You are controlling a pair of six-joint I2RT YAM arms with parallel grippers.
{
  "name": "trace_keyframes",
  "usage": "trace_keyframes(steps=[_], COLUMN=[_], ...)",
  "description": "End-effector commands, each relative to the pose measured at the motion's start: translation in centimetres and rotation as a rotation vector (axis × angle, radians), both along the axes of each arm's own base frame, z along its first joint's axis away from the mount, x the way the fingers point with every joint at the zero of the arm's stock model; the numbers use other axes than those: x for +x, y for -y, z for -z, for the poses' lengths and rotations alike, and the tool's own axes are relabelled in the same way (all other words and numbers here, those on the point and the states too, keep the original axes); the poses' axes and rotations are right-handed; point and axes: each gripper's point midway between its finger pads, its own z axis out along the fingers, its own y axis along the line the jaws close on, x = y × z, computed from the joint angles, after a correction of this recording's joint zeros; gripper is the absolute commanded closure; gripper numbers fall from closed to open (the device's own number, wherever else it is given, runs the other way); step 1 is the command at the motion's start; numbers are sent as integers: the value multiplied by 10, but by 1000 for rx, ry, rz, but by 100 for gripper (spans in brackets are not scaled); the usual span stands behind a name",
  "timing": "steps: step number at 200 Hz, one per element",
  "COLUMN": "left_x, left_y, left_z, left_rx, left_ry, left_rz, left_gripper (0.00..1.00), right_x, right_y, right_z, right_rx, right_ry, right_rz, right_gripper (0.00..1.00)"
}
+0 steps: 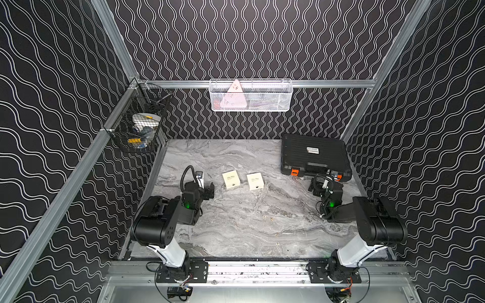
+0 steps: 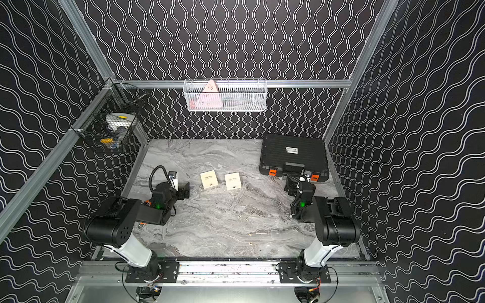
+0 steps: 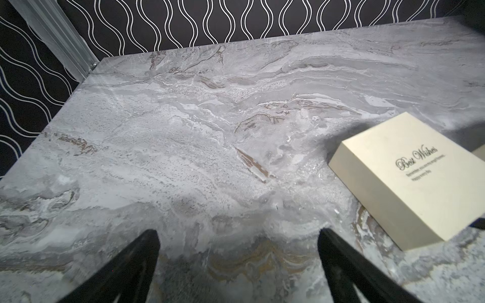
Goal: Place the earrings into the drawer-style jewelry box
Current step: Move the jewelry box to the center of the board.
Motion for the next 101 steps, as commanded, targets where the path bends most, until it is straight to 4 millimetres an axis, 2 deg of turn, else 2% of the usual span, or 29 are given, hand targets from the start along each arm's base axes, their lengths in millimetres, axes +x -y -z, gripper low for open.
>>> trace_keyframes(steps=[1, 101], left_x=[4, 4], left_y=[-1, -1], left_z=[-13, -11], left_rx=[-8, -13], left_ry=[56, 51], left_rz=[-13, -11], left_gripper=[1, 1], right_x=[3, 2], right_y=[-2, -2], right_z=[-5, -6], right_rx=[9, 8], right_ry=[25, 27], right_rz=[-7, -7], right_gripper=[0, 0])
